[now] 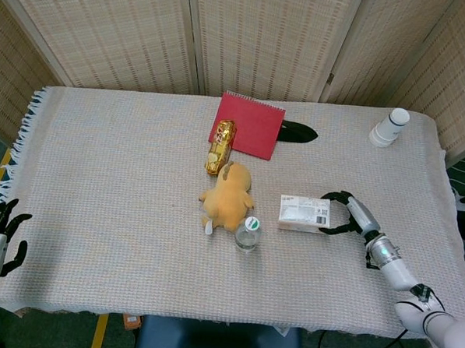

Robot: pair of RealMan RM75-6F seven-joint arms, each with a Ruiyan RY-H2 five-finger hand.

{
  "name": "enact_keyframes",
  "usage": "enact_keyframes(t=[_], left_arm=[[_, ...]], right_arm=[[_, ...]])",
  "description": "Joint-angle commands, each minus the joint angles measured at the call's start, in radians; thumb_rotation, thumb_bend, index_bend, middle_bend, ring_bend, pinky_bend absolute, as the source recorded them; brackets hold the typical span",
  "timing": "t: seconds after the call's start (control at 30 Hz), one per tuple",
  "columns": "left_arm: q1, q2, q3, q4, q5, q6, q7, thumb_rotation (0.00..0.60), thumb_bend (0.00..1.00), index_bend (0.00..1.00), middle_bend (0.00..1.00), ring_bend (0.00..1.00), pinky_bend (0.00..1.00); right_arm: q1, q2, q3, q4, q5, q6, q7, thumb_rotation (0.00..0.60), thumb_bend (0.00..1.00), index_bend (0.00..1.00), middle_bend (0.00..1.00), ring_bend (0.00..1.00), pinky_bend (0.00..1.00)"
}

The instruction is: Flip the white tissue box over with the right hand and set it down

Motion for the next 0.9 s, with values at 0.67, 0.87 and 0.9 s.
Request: enact_keyframes(t=[0.67,0.87,0.9], left_arm=[[-0.002,0.002,0.001,-0.003,-0.002,-0.004,0.004,0.6,0.51,0.25,0.0,0.0,0.1],[-0.002,0.001,0.001,-0.005,-0.003,-0.003,0.007,0.6,0.5,0.25,0.0,0.0,0.1],[-0.002,0.001,0.001,-0.005,-0.003,-0.003,0.007,0.6,0.5,0.25,0.0,0.0,0.1]], right_arm=[[0.001,0.017,0.029,-0.079,0.098,-0.099,-0.263,0.6,0.0,0.36,0.48,0.37,0.0],[-0.004,0.012,0.035,-0.072,0.1,-0.088,-0.273,0.6,0.0,0.36,0.48,0.37,0.0],[-0.005,0.013,0.037,-0.072,0.101,-0.084,-0.275,0.6,0.0,0.36,0.48,0.37,0.0]])
